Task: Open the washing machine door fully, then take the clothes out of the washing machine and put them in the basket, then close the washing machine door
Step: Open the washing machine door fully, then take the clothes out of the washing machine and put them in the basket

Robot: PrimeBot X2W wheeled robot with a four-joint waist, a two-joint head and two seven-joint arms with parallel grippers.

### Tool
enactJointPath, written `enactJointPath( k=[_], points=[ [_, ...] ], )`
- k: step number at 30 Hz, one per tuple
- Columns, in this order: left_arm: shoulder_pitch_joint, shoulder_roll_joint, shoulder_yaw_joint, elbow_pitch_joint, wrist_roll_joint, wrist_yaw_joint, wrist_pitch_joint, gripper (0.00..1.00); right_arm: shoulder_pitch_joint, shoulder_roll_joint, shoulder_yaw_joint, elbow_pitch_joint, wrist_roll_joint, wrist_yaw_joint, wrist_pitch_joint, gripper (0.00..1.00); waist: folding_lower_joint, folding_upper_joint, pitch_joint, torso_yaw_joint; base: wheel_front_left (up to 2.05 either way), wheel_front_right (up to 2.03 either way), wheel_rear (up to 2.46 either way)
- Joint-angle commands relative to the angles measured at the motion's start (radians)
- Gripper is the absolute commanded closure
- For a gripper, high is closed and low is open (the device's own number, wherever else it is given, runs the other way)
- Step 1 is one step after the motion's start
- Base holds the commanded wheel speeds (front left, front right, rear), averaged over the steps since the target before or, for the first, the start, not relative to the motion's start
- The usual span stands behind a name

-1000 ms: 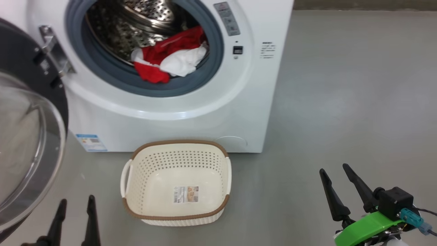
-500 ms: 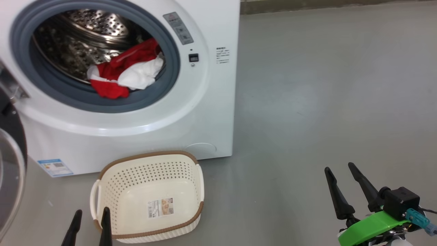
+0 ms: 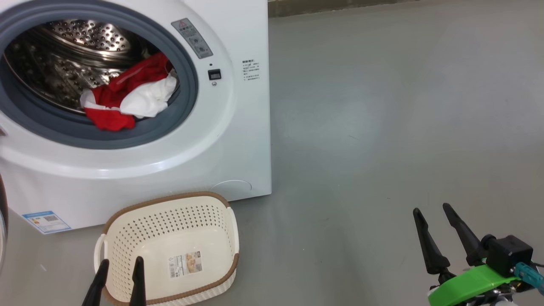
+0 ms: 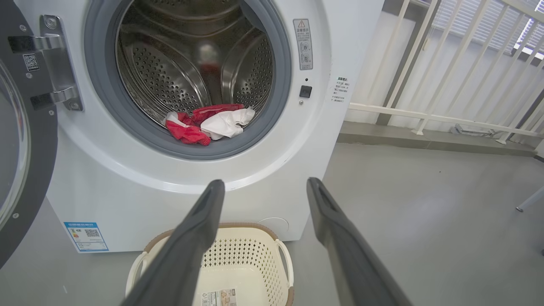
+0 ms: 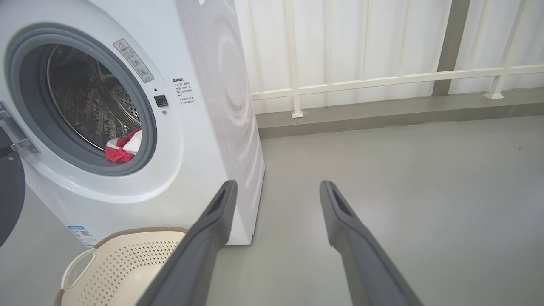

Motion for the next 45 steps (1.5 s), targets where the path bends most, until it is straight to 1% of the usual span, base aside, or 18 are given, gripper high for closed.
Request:
enactJointPath(
  k=[1, 16, 30, 45],
  points=[
    [-0.006, 0.01, 0.027, -0.032, -0.002, -0.005, -0.005, 0.0, -0.001, -0.014, 0.011, -0.027, -0.001, 0.006, -0.009, 0.0, 0.0, -0.0001, 0.001, 0.0, 0.0, 0.0, 0.0],
    [-0.018, 0.017, 0.022, -0.049, 0.024, -0.005, -0.005, 0.0, -0.011, -0.01, 0.003, -0.039, -0.011, 0.006, -0.009, 0.0, 0.0, -0.0001, 0.014, 0.014, 0.0, 0.0, 0.0],
    [-0.03, 0.013, 0.037, -0.052, 0.012, -0.005, -0.005, 0.0, -0.011, -0.01, 0.011, -0.036, -0.013, 0.006, -0.009, 0.0, 0.0, -0.0001, 0.013, 0.028, 0.01, -0.02, 0.01],
    [-0.039, 0.016, 0.028, -0.043, -0.005, -0.005, -0.005, 0.0, -0.011, -0.01, 0.022, -0.035, -0.013, 0.006, -0.009, 0.0, 0.0, -0.0001, 0.017, 0.051, 0.87, -0.93, 0.06]
  ],
)
